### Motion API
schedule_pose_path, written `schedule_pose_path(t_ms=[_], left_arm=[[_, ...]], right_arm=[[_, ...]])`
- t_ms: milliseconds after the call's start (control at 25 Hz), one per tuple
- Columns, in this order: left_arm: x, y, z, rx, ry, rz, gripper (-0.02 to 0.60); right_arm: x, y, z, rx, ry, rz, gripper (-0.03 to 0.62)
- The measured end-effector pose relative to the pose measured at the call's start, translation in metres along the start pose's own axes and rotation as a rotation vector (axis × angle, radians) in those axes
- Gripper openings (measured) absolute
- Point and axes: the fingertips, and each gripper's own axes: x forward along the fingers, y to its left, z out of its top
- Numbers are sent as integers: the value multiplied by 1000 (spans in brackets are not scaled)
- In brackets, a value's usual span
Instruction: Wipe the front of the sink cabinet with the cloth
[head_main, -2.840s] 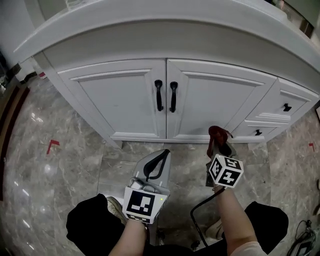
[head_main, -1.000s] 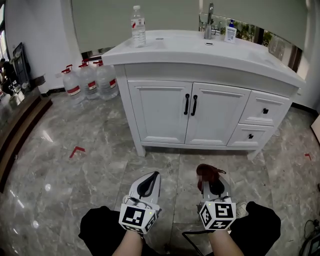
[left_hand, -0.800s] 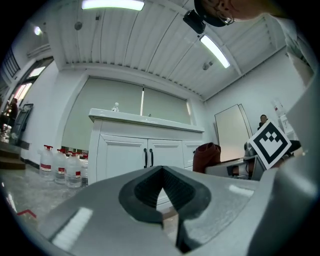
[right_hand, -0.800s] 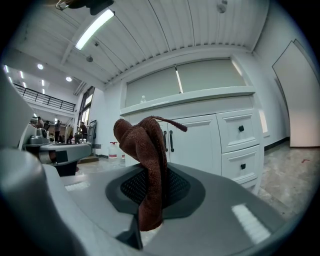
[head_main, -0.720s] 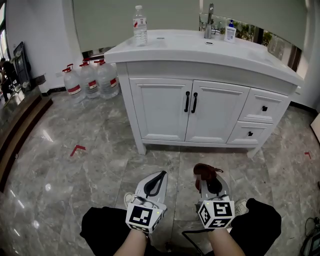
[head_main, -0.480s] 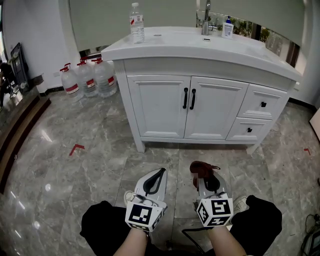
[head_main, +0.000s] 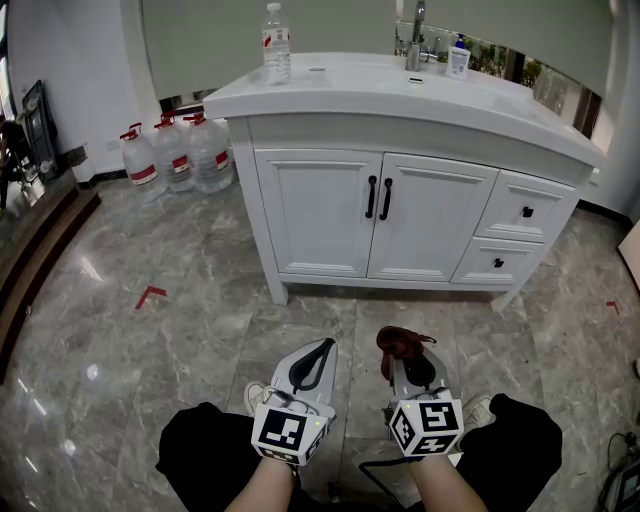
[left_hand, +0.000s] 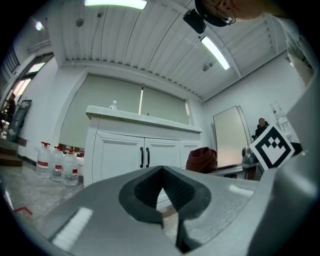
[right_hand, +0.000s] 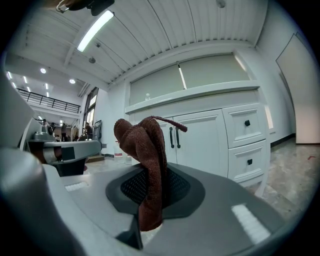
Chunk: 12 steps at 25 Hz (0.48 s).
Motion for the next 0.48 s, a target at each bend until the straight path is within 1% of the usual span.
schedule_pose_path(t_ms=[480], left_arm=[[-4,-1,3,-4,1,5,0]], right_arm=[[-7,3,-1,9,-2,1,78]])
